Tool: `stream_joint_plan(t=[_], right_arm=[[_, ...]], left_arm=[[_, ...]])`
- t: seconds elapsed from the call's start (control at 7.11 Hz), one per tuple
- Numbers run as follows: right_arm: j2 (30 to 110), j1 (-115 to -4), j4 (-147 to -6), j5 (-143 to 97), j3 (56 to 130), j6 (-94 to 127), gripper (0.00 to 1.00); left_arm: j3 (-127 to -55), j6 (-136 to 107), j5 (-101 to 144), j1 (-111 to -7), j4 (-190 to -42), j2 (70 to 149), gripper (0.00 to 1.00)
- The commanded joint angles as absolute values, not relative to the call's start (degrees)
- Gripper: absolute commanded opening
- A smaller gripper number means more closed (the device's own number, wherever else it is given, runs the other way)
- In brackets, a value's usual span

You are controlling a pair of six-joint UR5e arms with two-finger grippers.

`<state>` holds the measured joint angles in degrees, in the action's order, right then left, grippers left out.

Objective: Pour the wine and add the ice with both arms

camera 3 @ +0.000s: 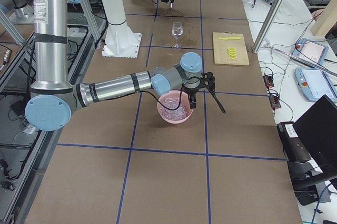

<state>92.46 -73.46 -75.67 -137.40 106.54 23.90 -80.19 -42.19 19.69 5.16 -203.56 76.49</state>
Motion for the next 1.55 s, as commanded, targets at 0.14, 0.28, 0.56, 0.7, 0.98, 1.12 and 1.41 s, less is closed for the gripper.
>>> stream_joint_plan(t=[0.14, 0.28, 0.56, 0.7, 0.98, 1.12, 1.41], right_arm=[[92.5, -73.4, -75.7, -137.4, 106.3, 23.9, 1.00], [92.5, -73.5, -75.7, -137.4, 106.3, 23.9, 1.00], [92.5, -73.5, -75.7, -137.4, 106.3, 23.9, 1.00], [92.5, -73.4, -75.7, -137.5, 106.4, 23.9, 1.00], [92.6, -73.4, -75.7, -137.5, 106.3, 23.9, 1.00], [92.7, -73.5, -75.7, -137.5, 106.3, 23.9, 1.00], [92.8, -73.4, -75.7, -137.5, 106.4, 23.9, 1.00]], left_arm=[[-80.1, -42.3, 19.9, 6.3, -203.5, 76.7, 0.10], [-80.1, -42.2, 20.2, 6.5, -203.5, 76.7, 0.11], [-79.9, -42.3, 20.3, 6.9, -203.5, 76.7, 0.15], [-79.9, -42.6, 20.7, 7.1, -203.5, 76.7, 0.16], [-79.9, -42.9, 20.8, 7.5, -203.5, 76.7, 0.18], [-79.9, -43.0, 21.4, 7.5, -203.5, 76.7, 0.19], [-79.3, -42.9, 21.4, 7.6, -203.5, 76.7, 0.26]])
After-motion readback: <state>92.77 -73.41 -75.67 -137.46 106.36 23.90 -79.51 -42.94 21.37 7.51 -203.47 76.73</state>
